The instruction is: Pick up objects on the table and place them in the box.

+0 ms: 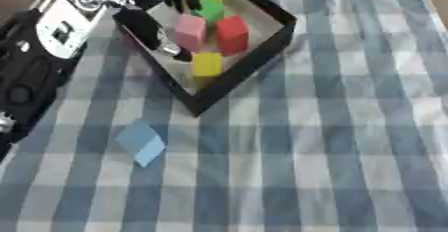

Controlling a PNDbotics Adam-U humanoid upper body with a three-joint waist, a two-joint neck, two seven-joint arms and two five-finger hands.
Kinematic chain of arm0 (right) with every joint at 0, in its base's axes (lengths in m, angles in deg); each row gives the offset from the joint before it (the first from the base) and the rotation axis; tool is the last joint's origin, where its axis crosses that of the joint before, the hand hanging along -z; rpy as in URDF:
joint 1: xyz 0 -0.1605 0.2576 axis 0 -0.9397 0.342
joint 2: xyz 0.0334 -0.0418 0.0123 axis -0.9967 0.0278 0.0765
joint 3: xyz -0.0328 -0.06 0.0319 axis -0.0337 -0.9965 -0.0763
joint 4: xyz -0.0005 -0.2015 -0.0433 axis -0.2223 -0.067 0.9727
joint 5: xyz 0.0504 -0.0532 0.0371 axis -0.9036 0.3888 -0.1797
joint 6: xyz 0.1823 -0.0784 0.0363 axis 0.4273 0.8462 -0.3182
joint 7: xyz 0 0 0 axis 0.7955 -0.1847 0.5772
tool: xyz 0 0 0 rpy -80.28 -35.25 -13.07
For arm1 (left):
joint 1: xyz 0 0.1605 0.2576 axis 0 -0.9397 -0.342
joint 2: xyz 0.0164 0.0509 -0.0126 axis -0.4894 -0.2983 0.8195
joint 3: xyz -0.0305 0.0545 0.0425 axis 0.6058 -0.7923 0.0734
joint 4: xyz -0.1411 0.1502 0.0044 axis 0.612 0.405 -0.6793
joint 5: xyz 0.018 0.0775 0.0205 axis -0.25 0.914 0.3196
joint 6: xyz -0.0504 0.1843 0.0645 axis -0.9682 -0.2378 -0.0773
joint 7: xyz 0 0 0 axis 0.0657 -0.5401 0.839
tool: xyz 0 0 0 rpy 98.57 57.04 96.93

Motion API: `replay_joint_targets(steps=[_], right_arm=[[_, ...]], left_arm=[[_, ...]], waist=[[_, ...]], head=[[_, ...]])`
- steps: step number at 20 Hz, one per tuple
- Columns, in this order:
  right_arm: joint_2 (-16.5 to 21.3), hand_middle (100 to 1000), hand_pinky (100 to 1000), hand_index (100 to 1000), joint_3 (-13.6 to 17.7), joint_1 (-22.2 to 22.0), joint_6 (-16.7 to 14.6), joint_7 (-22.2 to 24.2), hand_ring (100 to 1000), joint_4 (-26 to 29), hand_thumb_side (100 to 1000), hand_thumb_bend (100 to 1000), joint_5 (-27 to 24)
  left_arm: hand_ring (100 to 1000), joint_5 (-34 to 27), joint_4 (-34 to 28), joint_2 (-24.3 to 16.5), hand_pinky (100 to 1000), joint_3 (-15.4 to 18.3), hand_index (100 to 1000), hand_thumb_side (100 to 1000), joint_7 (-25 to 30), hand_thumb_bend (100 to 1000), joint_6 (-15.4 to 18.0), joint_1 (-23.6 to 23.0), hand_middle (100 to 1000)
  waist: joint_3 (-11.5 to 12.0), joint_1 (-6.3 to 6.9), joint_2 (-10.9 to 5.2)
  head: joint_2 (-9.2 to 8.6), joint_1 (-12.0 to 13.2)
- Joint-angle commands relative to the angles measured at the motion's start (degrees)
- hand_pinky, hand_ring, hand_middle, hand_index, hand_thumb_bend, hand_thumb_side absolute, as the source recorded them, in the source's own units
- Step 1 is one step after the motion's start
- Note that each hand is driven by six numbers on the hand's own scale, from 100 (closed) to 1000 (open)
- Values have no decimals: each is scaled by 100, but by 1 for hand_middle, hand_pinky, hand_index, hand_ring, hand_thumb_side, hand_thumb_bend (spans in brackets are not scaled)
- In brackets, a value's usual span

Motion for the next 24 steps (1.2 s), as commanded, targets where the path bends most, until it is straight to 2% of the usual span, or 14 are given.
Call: replay_joint_targets(steps=[1,6,11,13,14,15,16,20,24], right_arm=[[240,712,810,833,51,7,6,-30,804,130,680,100,39],[291,712,810,833,61,-29,24,-48,804,139,680,100,61],[299,712,809,832,46,1,30,-36,803,159,681,100,62],[297,712,810,832,39,11,34,-30,804,165,681,100,65],[294,712,810,832,39,15,36,-29,804,168,682,100,66],[291,712,810,832,37,20,38,-28,804,171,682,100,66],[289,712,810,832,36,22,39,-27,804,175,682,100,67],[281,712,809,832,36,36,44,-30,804,187,682,100,69],[262,712,809,832,27,41,51,-28,804,183,683,100,70]], left_arm=[[768,-667,-946,-675,836,71,861,378,-123,585,-180,-53,783],[770,-1361,-2612,-1801,837,-23,860,384,-27,609,-364,-655,783],[777,-1837,-3813,-2572,839,-46,859,415,238,615,-631,-1363,786],[776,-1868,-3921,-2734,837,-110,859,426,365,611,-590,-1557,786],[777,-1862,-3938,-2799,837,-162,859,341,433,685,-568,-1664,785],[778,-1845,-3946,-2848,837,-201,860,433,487,612,-553,-1752,788],[778,-1824,-3951,-2895,835,-236,861,446,531,609,-557,-1835,792],[780,-1727,-3954,-3070,832,-353,878,462,573,612,-787,-2161,829],[771,-1694,-3955,-3086,827,-430,891,456,450,615,-1045,-2300,851]], waist=[[30,73,-319],[64,105,-315],[40,110,-293],[24,107,-286],[14,102,-280],[5,97,-276],[-3,93,-271],[-28,85,-249],[-44,72,-233]], head=[[44,-63],[2,-134],[-39,-123],[-44,-108],[-49,-100],[-53,-92],[-55,-89],[-58,-78],[-67,-64]])
